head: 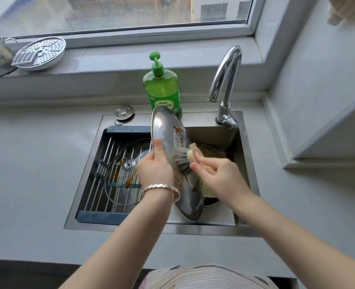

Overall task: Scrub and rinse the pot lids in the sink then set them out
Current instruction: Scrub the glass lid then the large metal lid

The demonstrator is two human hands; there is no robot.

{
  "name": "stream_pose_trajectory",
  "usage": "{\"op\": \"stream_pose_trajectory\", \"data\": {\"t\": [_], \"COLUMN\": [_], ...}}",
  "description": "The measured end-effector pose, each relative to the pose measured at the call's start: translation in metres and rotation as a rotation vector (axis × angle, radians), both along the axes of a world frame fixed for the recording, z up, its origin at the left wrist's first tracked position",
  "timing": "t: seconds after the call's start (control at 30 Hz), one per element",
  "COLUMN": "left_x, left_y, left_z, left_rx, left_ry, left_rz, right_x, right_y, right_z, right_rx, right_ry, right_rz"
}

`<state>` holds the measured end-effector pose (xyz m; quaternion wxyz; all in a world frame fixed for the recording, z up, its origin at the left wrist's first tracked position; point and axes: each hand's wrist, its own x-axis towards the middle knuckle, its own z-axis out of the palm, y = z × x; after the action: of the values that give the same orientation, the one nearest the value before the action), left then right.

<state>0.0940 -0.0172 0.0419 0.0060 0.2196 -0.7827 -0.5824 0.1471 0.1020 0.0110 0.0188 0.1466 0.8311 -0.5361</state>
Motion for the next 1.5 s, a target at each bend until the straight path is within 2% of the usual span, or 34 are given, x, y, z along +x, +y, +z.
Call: {"op": "stream_pose_trajectory", "data": {"t": [0.1,0.2,0.27,0.4,0.53,0.67,0.87,0.97,1.13,1.27,1.4,1.5], "left_x": [-0.003,0.003,0.008,0.009,0.016,0.021,0.024,0.025,0.033,0.022,0.019,0.010], "left_y": [-0.005,-0.005,-0.002,-0.005,-0.004,-0.003,-0.001,-0.004,-0.006,-0.008,-0.005,-0.006], "left_z": [0.001,0.003,0.002,0.000,-0.001,-0.007,-0.010,-0.009,-0.006,-0.003,0.005,0.007], "left_rx": [0.009,0.042,0.019,0.063,0.073,0.038,0.165,0.177,0.158,0.153,0.183,0.180], "left_ry": [-0.049,-0.070,-0.049,-0.110,-0.077,-0.052,-0.079,-0.051,0.036,0.049,0.060,0.020], "left_rz": [0.008,-0.011,-0.020,-0.021,-0.075,-0.115,-0.150,-0.134,-0.144,-0.079,-0.095,-0.001], "right_x": [0.016,0.002,0.002,0.016,0.001,0.005,0.010,0.004,-0.018,-0.002,-0.010,0.007], "right_y": [-0.015,0.006,0.004,-0.022,-0.005,-0.007,-0.012,-0.007,0.014,-0.007,0.003,-0.018], "right_z": [0.008,0.002,0.004,0.015,0.011,0.011,0.015,0.012,0.003,0.013,0.006,0.012], "right_rx": [0.044,0.103,0.087,0.065,-0.028,-0.038,-0.098,-0.100,-0.055,-0.143,-0.122,-0.168], "right_ry": [0.038,-0.061,-0.075,0.064,0.046,0.103,0.221,0.185,0.055,0.098,0.040,0.111], "right_rz": [0.113,-0.027,-0.017,0.126,-0.004,0.036,0.048,0.147,-0.016,0.138,0.010,0.127]}}
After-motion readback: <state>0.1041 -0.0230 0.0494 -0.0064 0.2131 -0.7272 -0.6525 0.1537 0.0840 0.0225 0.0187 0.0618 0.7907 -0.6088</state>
